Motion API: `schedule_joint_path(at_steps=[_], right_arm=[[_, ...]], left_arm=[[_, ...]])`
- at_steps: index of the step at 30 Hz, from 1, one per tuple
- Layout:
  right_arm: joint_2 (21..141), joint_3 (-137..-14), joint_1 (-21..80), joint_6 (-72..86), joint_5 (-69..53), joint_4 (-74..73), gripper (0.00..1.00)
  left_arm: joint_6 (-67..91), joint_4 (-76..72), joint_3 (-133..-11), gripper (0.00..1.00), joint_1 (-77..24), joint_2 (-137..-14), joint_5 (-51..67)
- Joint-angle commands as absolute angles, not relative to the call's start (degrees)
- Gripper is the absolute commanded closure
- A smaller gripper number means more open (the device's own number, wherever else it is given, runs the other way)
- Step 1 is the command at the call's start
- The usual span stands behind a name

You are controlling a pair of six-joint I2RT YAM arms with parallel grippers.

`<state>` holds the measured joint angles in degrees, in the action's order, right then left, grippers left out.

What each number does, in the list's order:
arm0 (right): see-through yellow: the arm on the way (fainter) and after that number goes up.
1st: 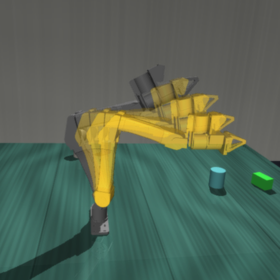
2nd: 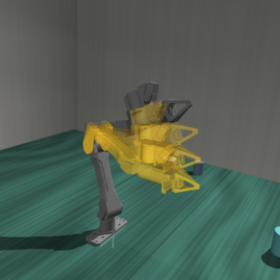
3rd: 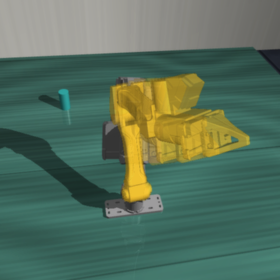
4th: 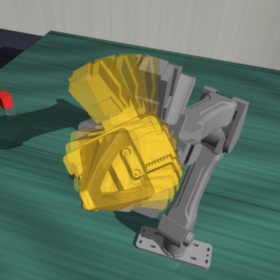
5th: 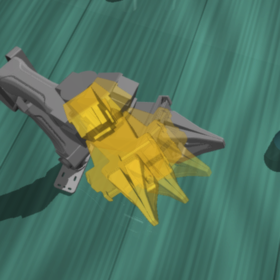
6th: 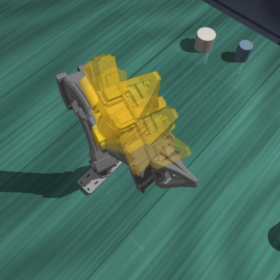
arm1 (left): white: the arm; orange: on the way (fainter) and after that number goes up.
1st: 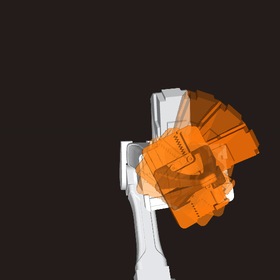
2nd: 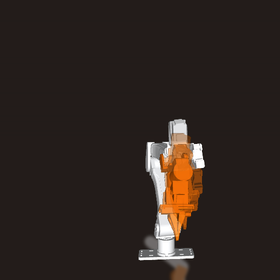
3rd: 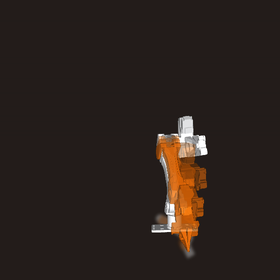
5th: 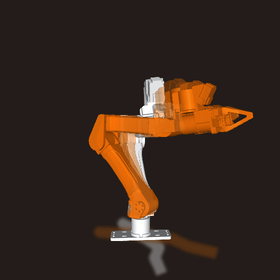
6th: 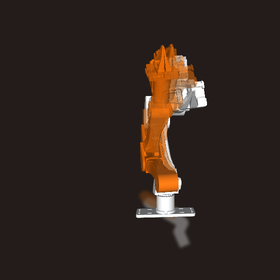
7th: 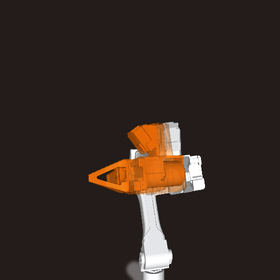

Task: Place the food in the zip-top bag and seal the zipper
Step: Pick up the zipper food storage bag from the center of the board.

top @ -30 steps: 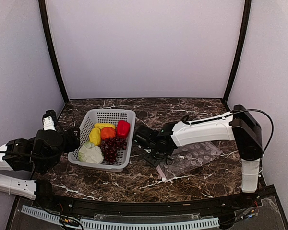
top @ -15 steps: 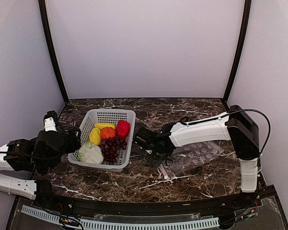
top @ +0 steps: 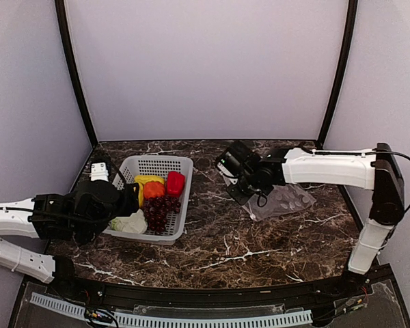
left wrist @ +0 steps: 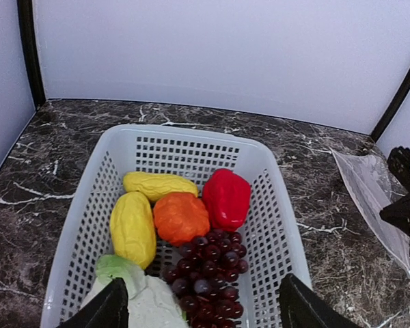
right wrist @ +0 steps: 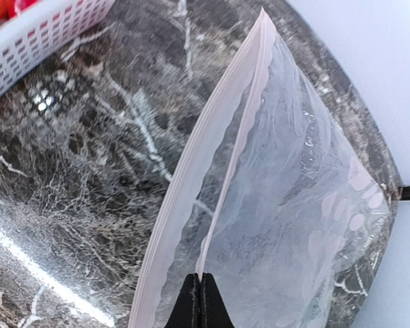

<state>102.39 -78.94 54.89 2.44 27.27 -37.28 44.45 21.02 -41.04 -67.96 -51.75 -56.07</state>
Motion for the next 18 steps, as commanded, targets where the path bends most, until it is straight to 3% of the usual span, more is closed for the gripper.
schedule_joint_path(at_steps=[1, 10, 18], right_arm=[[94.9, -78.4, 51.0, -4.2, 27.8, -30.8, 1.0], [84.8, -74.1, 49.9, -8.1, 19.0, -22.0, 1.0], [84.7, -76.1, 49.9, -5.8, 12.5, -20.9, 1.0]], left_arm=[[39.2, 8.0, -47.3, 0.25, -67.4, -59.9, -47.9], [41.7, -2.6, -66.8, 0.21, -63.2, -83.9, -26.0], [45.5, -5.5, -79.9, 0.2, -58.9, -96.9, -17.8]])
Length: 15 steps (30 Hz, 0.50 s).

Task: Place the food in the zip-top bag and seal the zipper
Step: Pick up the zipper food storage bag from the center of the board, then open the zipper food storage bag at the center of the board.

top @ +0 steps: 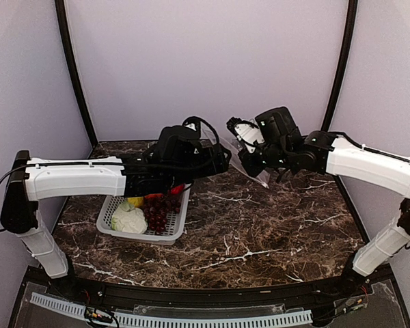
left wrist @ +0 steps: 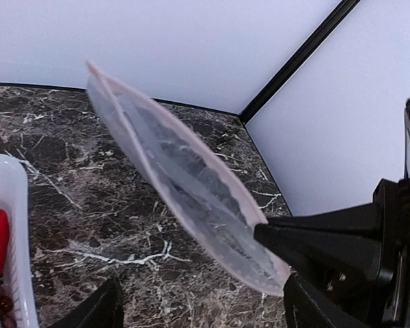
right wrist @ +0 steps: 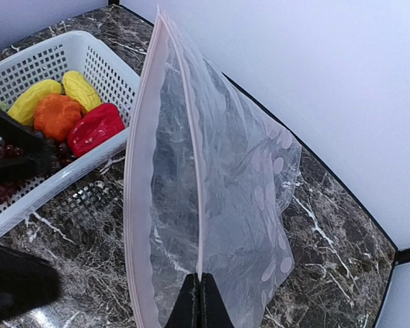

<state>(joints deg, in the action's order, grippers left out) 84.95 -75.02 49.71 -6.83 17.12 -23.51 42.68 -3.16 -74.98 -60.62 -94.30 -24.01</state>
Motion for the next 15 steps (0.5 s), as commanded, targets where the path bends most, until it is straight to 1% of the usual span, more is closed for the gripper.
schedule_joint_path(at_steps=[1, 4, 9, 12, 14, 15], right_arm=[[84.9, -76.5, 49.9, -5.5, 12.2, -21.0, 1.0], [85.3, -77.3, 49.9, -4.4, 11.8, -21.5, 1.0], [85.5, -78.7, 49.9, -3.6, 12.2, -22.4, 1.0], [85.5, -78.7, 49.9, -3.9, 13.7, -22.3, 1.0], [85.8, -78.7, 49.9, -4.6, 15.1, -21.9, 1.0], [86.1, -78.6, 49.8, -5.0, 15.7, -21.5, 1.0]], left_arm=[[46.0, -5.7, -80.4, 0.2, -58.6, -98.0, -17.2], [49.6, -4.1, -82.2, 0.21, -57.3, -99.9, -17.6], [54.0, -3.6, -82.4, 0.33, -55.8, -101.9, -15.7], [55.1, -4.6, -82.3, 0.39, -55.5, -103.1, -14.8], [55.1, -5.0, -82.6, 0.46, -55.4, -103.8, -14.0], [55.1, -4.9, -82.8, 0.52, -55.4, -104.1, -13.6]])
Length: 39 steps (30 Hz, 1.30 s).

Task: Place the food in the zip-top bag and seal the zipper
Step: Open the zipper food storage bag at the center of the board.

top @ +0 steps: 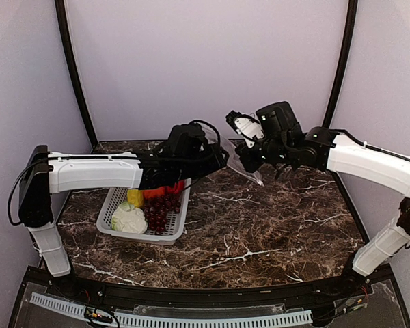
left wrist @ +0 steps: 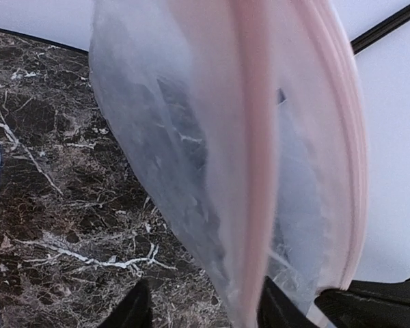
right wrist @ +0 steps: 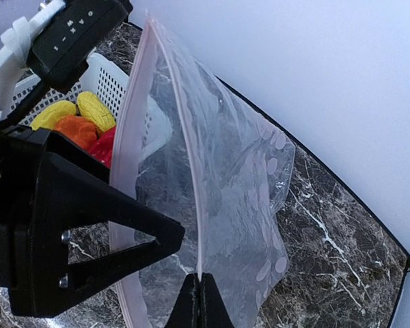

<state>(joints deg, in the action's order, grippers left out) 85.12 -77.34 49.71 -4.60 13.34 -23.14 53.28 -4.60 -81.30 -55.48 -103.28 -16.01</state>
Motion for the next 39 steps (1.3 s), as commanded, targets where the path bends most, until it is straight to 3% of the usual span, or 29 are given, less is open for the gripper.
schedule_joint_path(at_steps=[1, 3, 5, 9, 13, 15, 18, 22, 25, 29, 31, 39], right_arm=[[86.4, -78.6, 49.8, -5.3, 16.1, -21.3, 1.0], [87.1, -78.8, 49.8, -5.7, 16.6, -20.9, 1.0], [87.9, -79.1, 49.8, -6.1, 17.1, -20.8, 1.0], [91.4, -80.0, 49.6, -7.2, 22.1, -20.9, 0.98], [94.7, -83.6, 46.6, -5.5, 19.9, -24.4, 0.69], [95.8, -85.6, 44.4, -4.2, 15.6, -26.5, 0.59], [97.5, -87.7, 42.1, -4.3, 9.8, -29.0, 0.52], [99.2, -89.8, 41.4, -5.6, 7.2, -31.3, 0.49], [99.8, -91.5, 41.3, -6.7, 3.5, -33.1, 0.53], [99.1, -92.6, 41.2, -8.1, -0.7, -33.4, 0.8], [99.3, -94.0, 40.8, -8.0, 2.2, -33.6, 0.89], [97.8, -99.4, 37.6, -11.8, 17.7, -31.6, 1.0]], left_arm=[[55.2, -4.8, -82.9, 0.58, -55.2, -104.5, -13.4], [55.4, -5.3, -82.9, 0.82, -54.8, -105.2, -13.0], [54.5, -7.1, -82.5, 0.95, -54.5, -105.7, -13.1], [51.8, -11.4, -82.7, 0.99, -54.5, -106.8, -11.3], [51.4, -14.4, -81.2, 0.99, -54.5, -106.5, -11.5], [51.5, -15.7, -79.8, 0.99, -54.6, -106.1, -11.5], [51.0, -16.3, -79.4, 0.99, -54.5, -105.8, -11.1], [50.6, -15.9, -79.3, 0.99, -54.5, -105.7, -10.8], [50.6, -16.0, -79.2, 0.99, -54.6, -105.9, -10.5], [50.8, -15.9, -78.9, 0.99, -54.5, -106.1, -10.4], [51.1, -14.9, -78.8, 0.99, -54.6, -106.2, -10.7], [54.0, -10.7, -78.7, 0.99, -54.4, -106.1, -14.0]])
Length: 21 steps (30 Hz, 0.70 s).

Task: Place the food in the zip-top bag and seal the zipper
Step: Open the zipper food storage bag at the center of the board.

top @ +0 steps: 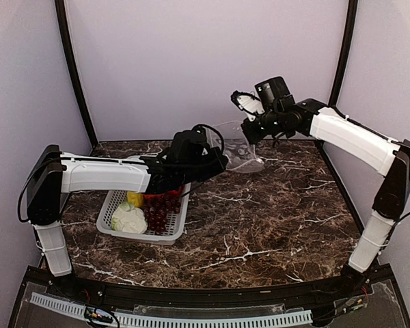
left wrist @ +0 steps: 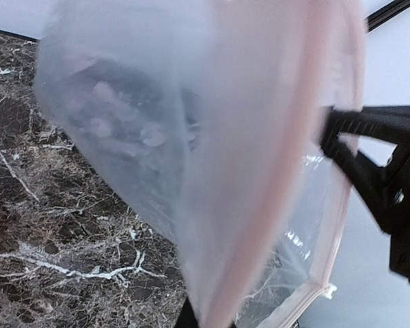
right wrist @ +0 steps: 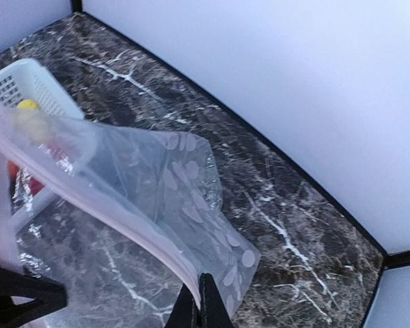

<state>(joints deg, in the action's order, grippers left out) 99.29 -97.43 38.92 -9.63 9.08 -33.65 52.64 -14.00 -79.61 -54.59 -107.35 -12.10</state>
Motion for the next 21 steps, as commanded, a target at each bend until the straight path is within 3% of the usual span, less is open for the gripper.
schedule_joint_path(at_steps=[1, 7, 9, 12, 14, 21], right_arm=[[97.4, -99.0, 37.6, -12.2, 19.1, -31.1, 1.0], [96.1, -95.4, 37.5, -15.0, 25.2, -28.9, 1.0], [95.8, -94.4, 37.3, -14.9, 24.6, -28.9, 1.0], [94.8, -94.2, 36.2, -13.9, 21.0, -30.0, 1.0], [94.2, -94.4, 35.4, -13.8, 18.6, -30.4, 1.0], [93.4, -93.5, 33.2, -15.3, 15.3, -32.1, 1.0]], left_arm=[[54.1, -10.6, -78.9, 0.99, -54.3, -106.1, -14.2], [52.7, -13.1, -80.0, 0.95, -54.3, -106.8, -12.4], [49.9, -16.1, -80.1, 0.85, -54.3, -107.1, -10.0], [44.6, -20.3, -81.1, 0.61, -54.3, -106.7, -4.0], [41.2, -18.1, -82.2, 0.51, -54.3, -105.1, -2.7], [33.8, 0.5, -75.2, 0.31, -54.3, -88.9, -8.1]])
